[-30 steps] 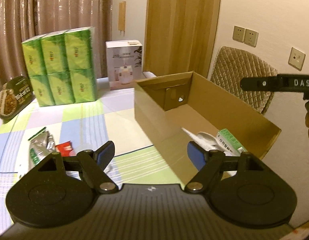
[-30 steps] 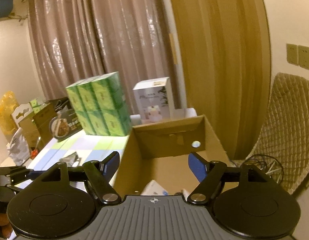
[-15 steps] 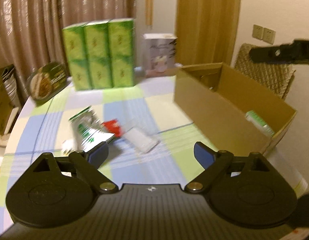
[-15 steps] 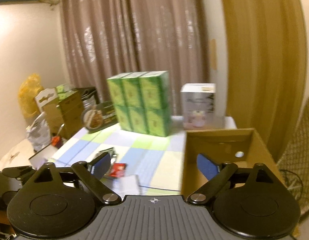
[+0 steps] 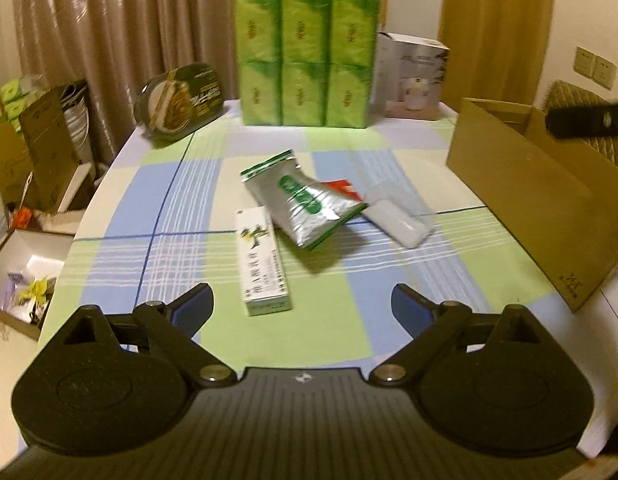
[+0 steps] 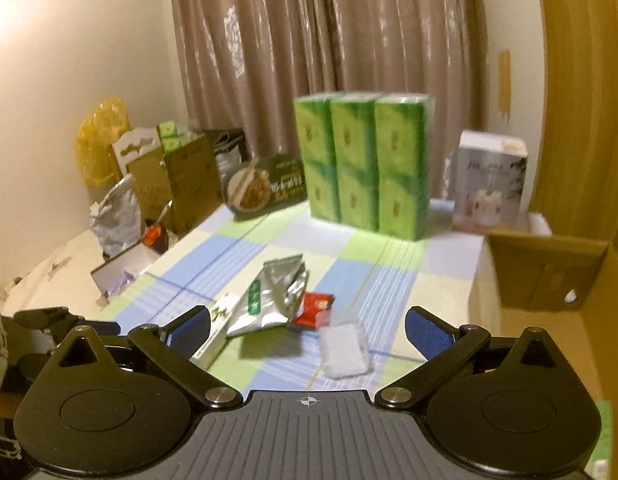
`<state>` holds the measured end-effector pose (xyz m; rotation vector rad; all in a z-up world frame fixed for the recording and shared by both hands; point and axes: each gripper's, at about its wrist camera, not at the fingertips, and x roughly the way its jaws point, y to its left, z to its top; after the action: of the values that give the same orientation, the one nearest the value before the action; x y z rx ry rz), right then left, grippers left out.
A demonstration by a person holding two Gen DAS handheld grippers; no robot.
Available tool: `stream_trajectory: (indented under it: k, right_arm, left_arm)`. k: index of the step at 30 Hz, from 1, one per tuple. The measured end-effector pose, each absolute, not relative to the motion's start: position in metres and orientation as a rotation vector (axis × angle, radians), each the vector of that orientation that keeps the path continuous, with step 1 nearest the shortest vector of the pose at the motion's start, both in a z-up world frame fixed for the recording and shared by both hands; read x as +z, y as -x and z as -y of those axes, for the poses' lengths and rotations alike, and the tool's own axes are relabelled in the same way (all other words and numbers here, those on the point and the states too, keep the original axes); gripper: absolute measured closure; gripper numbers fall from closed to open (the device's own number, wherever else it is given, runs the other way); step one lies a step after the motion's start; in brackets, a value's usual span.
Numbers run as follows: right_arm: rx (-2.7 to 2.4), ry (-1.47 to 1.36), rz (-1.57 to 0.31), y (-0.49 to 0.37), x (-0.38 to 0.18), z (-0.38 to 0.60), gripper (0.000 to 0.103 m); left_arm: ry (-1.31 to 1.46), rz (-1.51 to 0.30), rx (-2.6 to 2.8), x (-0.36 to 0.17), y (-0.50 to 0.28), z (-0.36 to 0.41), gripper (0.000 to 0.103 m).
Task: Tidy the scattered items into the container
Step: 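Move both grippers back over the ointment box and clear container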
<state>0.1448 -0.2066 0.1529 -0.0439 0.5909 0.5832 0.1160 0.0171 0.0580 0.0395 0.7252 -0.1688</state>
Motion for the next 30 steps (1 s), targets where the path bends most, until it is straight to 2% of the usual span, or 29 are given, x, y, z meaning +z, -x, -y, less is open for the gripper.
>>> stream_trajectory:
  k: [18,20,22,25,30]
  right_arm:
    - [0.542,0.076,-0.749,-0.196,0.077,0.189,0.003]
    - [0.532,0.073,-0.773,-0.207,0.070,0.189,0.004]
    - [0.528,0.086,-0.786,-0.216,0.064,0.187,0.011]
    - [0.534,0.123,-0.795,-0.227,0.054,0.182,0.014]
    - [0.559,0.157,-0.833,-0.242,0.038,0.175,0.017]
  left_arm:
    - [0.031,-0.804,-0.136,0.018,-0.177,-0.039,0.011]
    - [0.033,-0.813,-0.136,0.015,-0.187,-0.038,0.014]
    - [0.030,-0.821,-0.137,0.012,-0.195,-0.038,0.014]
    - [0.020,-0.835,-0.126,0.007,-0.204,-0.039,0.016]
    - [0.007,-0.860,-0.127,-0.002,-0.216,-0.039,0.023]
